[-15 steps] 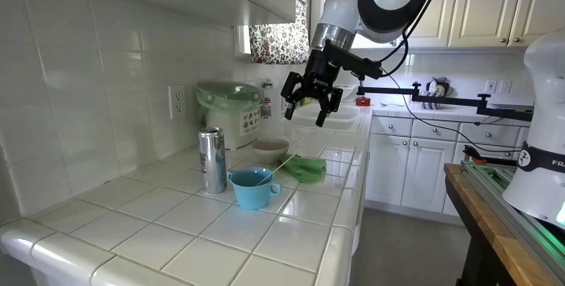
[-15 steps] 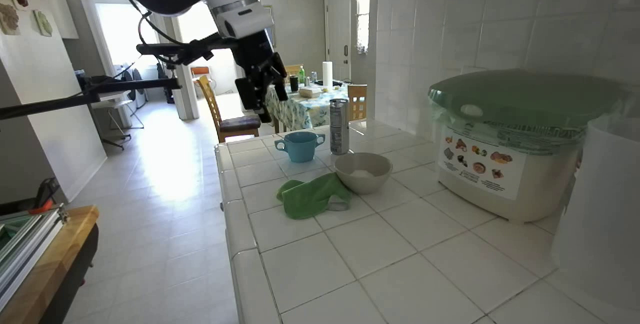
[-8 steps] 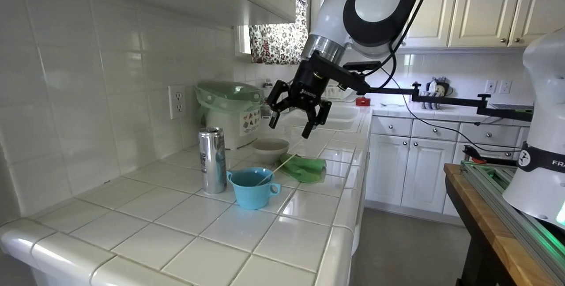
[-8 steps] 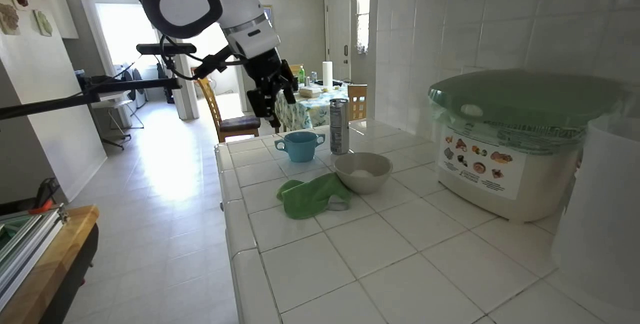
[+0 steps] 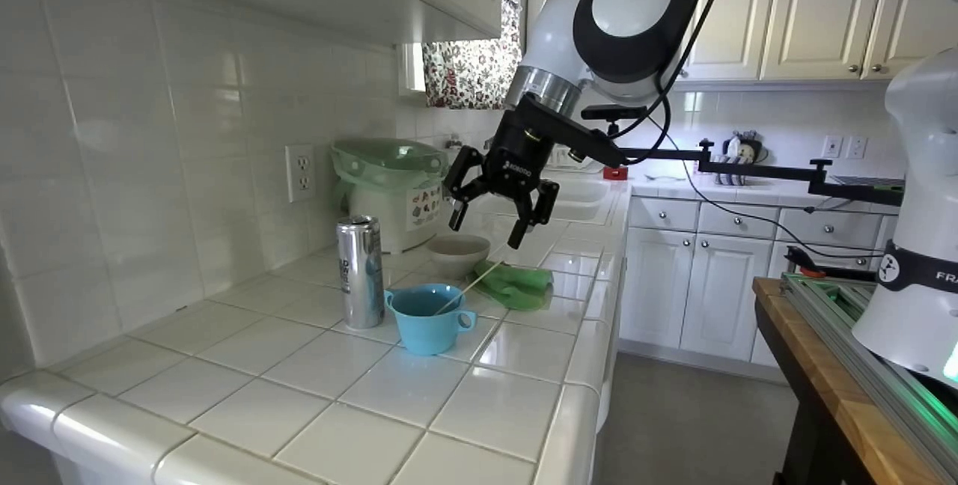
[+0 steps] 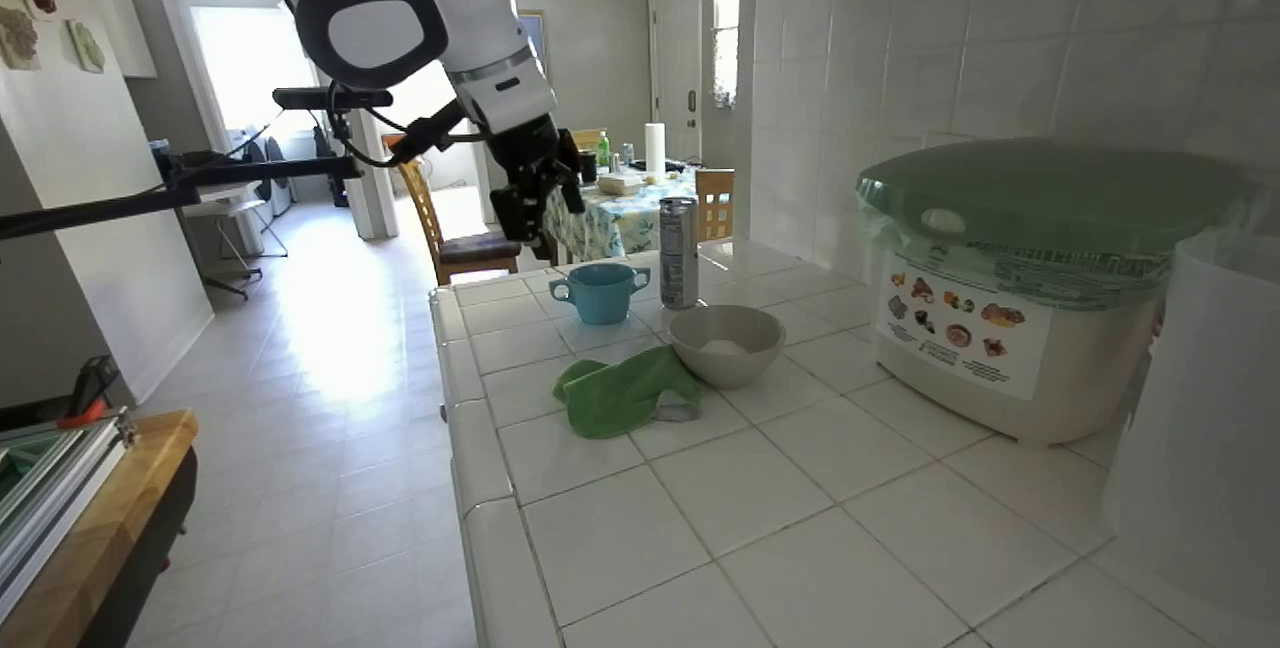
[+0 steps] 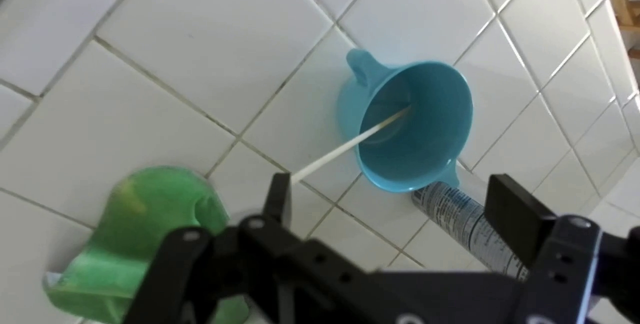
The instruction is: Use the stick to stir the bowl
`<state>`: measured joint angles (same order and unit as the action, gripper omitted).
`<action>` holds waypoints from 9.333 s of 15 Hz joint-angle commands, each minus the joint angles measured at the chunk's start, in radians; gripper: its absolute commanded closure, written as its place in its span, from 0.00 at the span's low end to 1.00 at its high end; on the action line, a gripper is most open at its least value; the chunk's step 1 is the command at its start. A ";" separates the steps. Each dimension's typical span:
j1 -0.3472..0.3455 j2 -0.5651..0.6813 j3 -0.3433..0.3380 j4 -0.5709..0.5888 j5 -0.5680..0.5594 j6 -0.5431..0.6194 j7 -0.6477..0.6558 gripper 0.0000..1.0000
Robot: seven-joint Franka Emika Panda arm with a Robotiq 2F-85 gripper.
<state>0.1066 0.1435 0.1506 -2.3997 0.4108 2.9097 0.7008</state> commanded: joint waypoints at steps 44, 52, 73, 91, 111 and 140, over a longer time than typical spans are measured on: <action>0.122 0.119 -0.089 0.039 -0.034 0.075 0.081 0.00; 0.268 0.102 -0.189 -0.033 -0.075 0.163 0.278 0.00; 1.044 0.141 -0.932 -0.031 -0.285 0.119 0.735 0.00; 1.132 0.087 -1.009 -0.074 -0.268 0.105 0.693 0.00; 0.956 0.053 -0.878 -0.084 -0.229 0.097 0.522 0.00; 0.824 0.063 -0.772 -0.006 -0.269 0.050 0.452 0.99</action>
<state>0.9583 0.2249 -0.6263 -2.4338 0.1636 3.0045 1.2171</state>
